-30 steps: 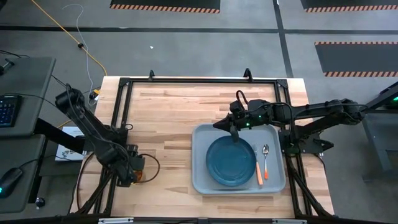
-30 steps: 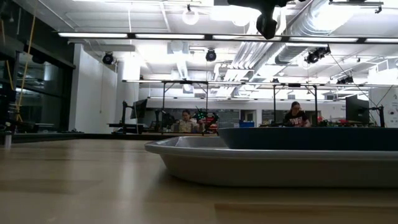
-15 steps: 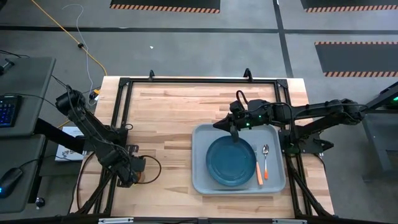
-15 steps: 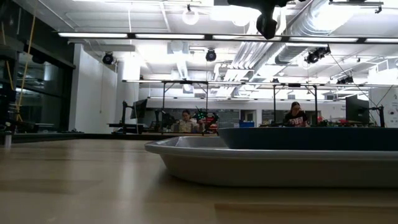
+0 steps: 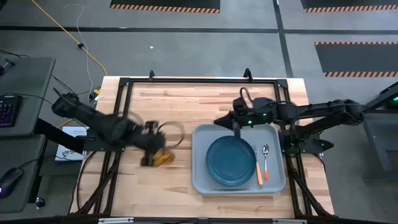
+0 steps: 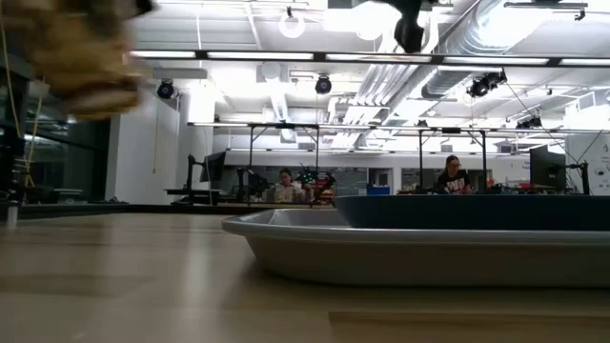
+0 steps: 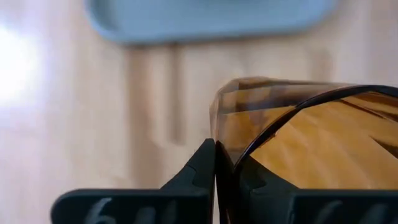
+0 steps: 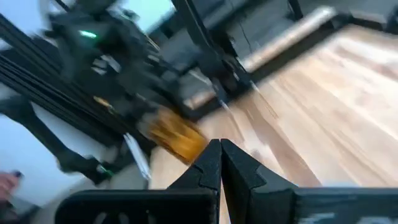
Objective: Pick and place plate/cup/fork/spoon on tray
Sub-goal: Put the brown cup on the gray tray to the top left of the blue plate
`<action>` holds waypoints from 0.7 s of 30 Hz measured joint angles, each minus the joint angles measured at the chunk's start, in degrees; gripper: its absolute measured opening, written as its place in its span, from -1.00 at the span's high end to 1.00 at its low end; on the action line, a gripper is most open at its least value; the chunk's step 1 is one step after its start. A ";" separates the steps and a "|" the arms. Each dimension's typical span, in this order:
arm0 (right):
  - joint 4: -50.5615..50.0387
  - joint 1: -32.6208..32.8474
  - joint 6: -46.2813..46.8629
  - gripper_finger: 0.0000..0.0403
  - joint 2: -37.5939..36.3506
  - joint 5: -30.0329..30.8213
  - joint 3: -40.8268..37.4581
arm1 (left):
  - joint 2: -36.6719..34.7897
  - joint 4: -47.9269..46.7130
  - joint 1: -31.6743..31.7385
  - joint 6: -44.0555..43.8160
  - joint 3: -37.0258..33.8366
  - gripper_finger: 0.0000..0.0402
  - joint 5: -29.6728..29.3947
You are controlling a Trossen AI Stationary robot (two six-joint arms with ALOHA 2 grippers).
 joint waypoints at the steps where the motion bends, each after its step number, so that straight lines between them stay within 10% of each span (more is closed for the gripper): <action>1: 0.64 0.00 0.02 1.00 -0.99 -0.09 0.00 | 1.24 0.18 2.74 3.13 1.79 0.98 -0.67; 10: 2.16 0.09 -4.37 1.00 -13.65 4.74 0.04 | 20.57 5.95 20.94 26.22 19.94 0.99 -0.24; 21: -2.79 0.11 -7.47 1.00 -19.87 8.67 0.07 | 41.82 7.05 27.79 31.51 34.72 1.00 8.72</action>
